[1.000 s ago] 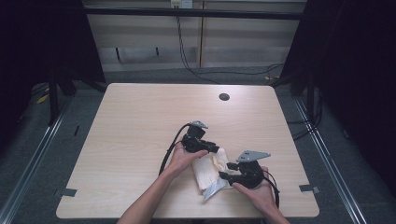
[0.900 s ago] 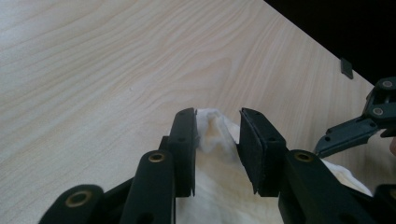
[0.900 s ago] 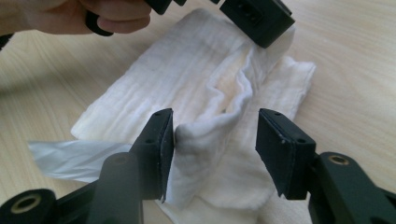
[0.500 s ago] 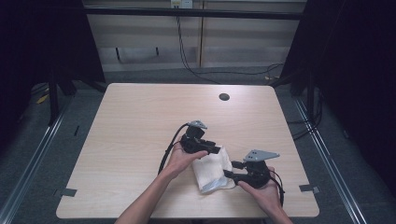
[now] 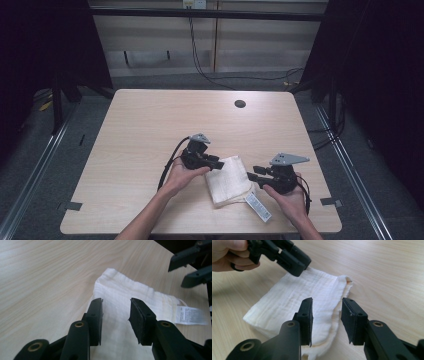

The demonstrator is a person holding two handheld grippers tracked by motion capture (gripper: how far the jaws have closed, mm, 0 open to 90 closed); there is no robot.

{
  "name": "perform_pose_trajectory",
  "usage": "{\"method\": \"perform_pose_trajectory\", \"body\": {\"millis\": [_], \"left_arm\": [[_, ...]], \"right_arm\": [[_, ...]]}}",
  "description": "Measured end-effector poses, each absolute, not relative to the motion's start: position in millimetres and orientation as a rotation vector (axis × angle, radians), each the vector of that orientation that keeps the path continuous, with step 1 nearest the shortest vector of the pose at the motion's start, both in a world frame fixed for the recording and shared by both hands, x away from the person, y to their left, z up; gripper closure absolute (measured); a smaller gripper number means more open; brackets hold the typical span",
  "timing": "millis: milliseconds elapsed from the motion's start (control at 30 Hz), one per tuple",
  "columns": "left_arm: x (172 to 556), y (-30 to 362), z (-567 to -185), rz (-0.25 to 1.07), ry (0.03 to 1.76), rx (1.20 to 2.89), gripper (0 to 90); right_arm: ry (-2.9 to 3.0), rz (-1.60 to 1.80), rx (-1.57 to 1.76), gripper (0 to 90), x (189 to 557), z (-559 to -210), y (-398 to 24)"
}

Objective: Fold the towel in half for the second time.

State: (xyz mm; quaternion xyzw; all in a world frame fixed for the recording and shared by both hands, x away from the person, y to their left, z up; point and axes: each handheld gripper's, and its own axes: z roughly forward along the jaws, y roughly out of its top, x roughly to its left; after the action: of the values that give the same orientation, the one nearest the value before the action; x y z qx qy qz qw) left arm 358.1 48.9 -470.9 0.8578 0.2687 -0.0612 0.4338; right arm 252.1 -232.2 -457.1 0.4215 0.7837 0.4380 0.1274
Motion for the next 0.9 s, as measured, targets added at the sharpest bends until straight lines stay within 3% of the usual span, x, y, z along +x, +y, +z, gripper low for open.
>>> {"method": "perform_pose_trajectory", "body": {"millis": [467, 900], "left_arm": [[330.8, 107.2, -444.3, -0.025, 0.701, 2.146, 37.1], [313.4, 166.8, -446.8, 0.066, 0.812, 2.136, 34.6]], "right_arm": [[2.237, 1.293, 1.22, 46.9, 257.3, -440.6, -253.5], [2.167, 1.252, 1.287, 43.8, 239.5, -444.2, -282.6]]}}
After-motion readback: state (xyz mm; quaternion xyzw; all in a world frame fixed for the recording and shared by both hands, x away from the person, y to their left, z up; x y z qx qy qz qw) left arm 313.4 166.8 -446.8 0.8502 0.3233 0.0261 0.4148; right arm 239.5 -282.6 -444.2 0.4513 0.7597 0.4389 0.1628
